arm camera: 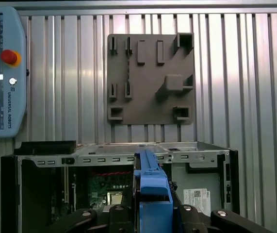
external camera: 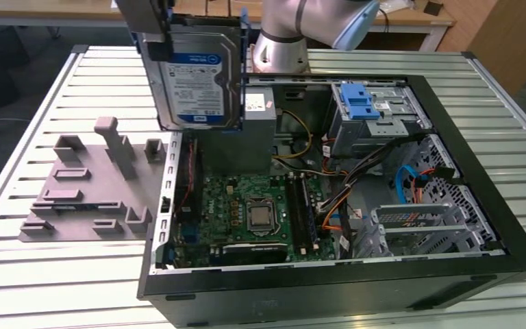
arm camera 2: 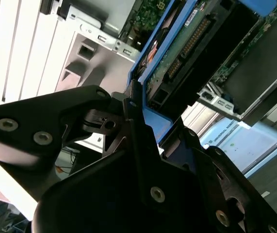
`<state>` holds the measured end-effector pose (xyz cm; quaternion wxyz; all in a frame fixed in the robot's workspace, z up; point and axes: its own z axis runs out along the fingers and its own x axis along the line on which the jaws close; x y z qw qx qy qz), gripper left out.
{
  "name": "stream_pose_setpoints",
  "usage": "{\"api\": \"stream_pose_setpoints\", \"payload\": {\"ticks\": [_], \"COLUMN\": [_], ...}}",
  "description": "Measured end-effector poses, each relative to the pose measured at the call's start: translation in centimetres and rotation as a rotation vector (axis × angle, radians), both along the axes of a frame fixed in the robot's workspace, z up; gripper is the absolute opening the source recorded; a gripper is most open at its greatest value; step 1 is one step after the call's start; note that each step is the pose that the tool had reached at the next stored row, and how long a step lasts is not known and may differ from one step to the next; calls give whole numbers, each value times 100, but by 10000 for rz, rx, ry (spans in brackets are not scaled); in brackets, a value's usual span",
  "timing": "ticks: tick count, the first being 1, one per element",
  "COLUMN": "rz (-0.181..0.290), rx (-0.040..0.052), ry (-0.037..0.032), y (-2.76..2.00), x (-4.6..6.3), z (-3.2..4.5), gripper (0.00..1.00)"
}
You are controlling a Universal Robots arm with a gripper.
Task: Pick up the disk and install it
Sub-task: 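Pick up the disk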
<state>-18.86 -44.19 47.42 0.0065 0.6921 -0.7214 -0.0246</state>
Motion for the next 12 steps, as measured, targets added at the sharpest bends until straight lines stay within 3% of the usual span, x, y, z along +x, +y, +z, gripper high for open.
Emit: {"api": "stream_pose_setpoints", "payload": {"ticks": [9, 12], "rz": [0, -1], "rx": [1, 1], "ry": [-9, -81], "y": [-3, -17], "x": [340, 398], "z": [-6, -8], "gripper": [37, 37]}}
